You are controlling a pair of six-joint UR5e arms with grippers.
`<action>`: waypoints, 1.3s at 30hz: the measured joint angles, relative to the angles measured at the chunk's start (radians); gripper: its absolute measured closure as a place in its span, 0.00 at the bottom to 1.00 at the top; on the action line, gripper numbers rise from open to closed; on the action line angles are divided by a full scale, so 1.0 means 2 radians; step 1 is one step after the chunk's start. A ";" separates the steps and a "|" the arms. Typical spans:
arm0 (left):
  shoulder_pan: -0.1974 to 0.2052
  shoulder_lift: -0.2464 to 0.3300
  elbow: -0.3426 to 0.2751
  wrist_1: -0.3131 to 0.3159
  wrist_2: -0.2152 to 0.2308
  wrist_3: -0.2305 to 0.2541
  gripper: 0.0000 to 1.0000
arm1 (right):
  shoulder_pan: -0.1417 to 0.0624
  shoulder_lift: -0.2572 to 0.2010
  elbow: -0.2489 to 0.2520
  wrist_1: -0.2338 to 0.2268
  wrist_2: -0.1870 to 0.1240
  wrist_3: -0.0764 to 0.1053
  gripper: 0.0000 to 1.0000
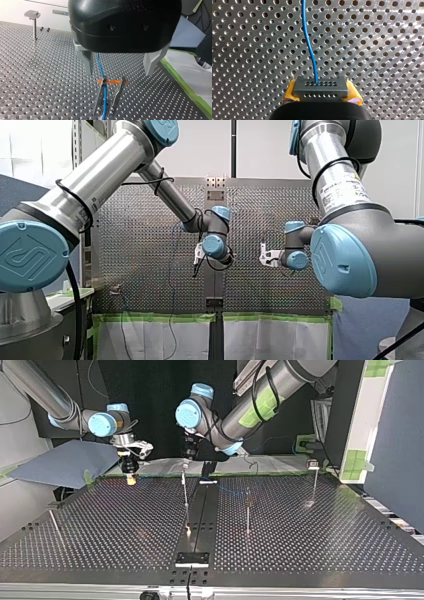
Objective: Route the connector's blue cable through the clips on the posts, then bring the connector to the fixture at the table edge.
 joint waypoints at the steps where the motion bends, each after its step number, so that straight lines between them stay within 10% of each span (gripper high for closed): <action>1: 0.000 0.000 0.000 0.000 -0.001 -0.001 0.00 | 0.000 0.000 0.000 0.000 0.000 0.000 1.00; 39: -0.007 0.152 -0.154 0.117 -0.046 -0.081 0.00 | -0.003 0.001 -0.001 0.005 -0.001 0.007 1.00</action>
